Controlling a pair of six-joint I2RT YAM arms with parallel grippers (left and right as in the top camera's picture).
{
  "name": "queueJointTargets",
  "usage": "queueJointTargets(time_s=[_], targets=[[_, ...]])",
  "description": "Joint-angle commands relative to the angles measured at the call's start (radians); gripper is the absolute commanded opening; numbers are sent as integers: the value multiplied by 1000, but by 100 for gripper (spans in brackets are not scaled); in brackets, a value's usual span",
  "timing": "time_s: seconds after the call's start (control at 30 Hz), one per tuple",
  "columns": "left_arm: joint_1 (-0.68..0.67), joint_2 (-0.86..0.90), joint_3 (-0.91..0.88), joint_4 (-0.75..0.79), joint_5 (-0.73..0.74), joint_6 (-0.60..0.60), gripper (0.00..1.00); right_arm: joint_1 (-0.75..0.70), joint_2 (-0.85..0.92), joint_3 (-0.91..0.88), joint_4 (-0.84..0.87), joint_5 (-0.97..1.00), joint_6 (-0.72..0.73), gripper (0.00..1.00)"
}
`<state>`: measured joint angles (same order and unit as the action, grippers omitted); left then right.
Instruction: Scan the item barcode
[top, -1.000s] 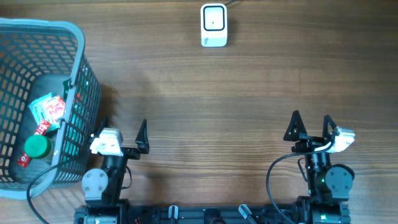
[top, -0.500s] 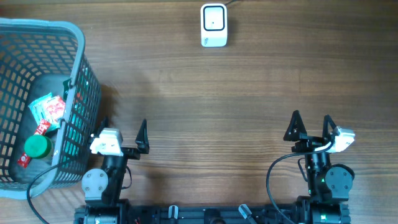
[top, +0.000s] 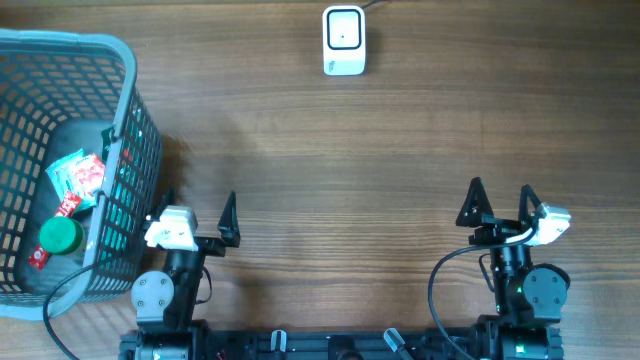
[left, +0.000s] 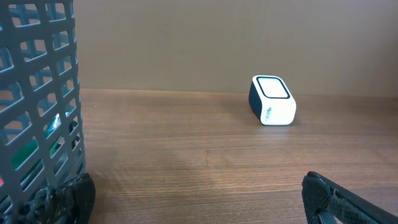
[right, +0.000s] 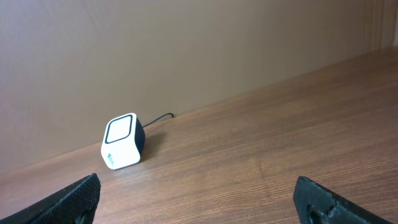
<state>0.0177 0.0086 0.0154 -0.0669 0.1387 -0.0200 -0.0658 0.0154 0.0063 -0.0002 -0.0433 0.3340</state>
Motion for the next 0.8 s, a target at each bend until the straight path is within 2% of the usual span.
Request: queueJointTargets(time_s=[0.0,0.77], targets=[[-5,-3,-10,1,-2,13,100,6,-6,-1,3,9,-17,100],[-5,-3,-10,42,-23,12,100,6,-6,-1,3,9,-17,100]])
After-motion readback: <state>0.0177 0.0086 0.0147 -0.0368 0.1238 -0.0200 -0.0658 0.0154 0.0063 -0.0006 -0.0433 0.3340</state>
